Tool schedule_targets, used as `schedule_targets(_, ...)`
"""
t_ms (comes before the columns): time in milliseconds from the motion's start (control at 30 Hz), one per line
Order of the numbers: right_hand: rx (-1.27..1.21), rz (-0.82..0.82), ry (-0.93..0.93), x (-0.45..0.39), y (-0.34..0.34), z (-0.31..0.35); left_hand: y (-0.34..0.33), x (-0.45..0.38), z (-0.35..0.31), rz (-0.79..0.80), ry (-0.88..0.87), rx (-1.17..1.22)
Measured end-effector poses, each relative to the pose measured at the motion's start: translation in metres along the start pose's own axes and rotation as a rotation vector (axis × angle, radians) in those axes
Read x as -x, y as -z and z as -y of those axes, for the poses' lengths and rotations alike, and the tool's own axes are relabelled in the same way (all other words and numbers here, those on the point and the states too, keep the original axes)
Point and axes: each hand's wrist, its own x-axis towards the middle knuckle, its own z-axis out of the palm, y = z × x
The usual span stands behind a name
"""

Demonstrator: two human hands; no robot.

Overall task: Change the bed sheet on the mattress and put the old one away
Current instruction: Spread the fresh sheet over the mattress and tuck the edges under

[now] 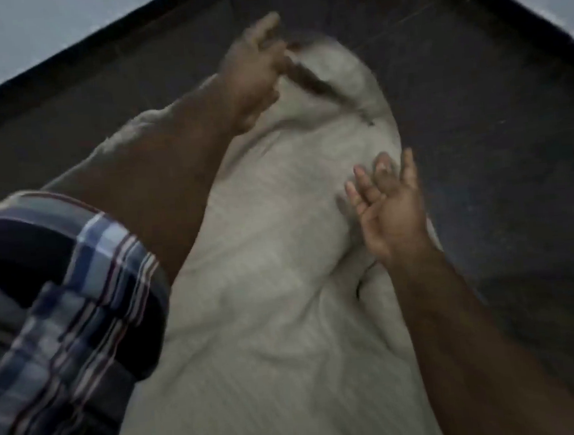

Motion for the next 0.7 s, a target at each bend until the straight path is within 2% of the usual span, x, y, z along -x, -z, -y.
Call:
schedule_targets(67,0.161,-0.016,-0.011,0.005,0.018,0.005,-0.024,-0.006,0.017,-0.087,-0.071,-0.272)
schedule_targets(133,0.359,-0.069,0.013,0.018,0.044,-0.003,-0.041,0.009,0.052,-0.120,-0.058,-0.469)
schedule_targets(333,1.041,-0.429,0.187,0.067,0.153,-0.026,-0.082,0.119,0.143,0.054,0.207,-0.586)
schedule_targets(367,1.125,-0.450,0.200,0.074,0.162,-0.033,-0.092,0.139,0.154,0.082,0.230,-0.606)
schedule_targets(467,1.160,-0.340,0.206,0.094,0.170,-0.057,-0.123,0.191,0.178,0.148,0.290,-0.620)
schedule_targets(533,1.129,-0.351,0.199,0.108,0.175,-0.061,-0.139,0.221,0.185,0.203,0.282,-0.647)
schedule_targets(700,1.010,-0.826,0.313,0.163,0.246,-0.045,-0.164,0.291,0.202,0.414,0.187,-0.753)
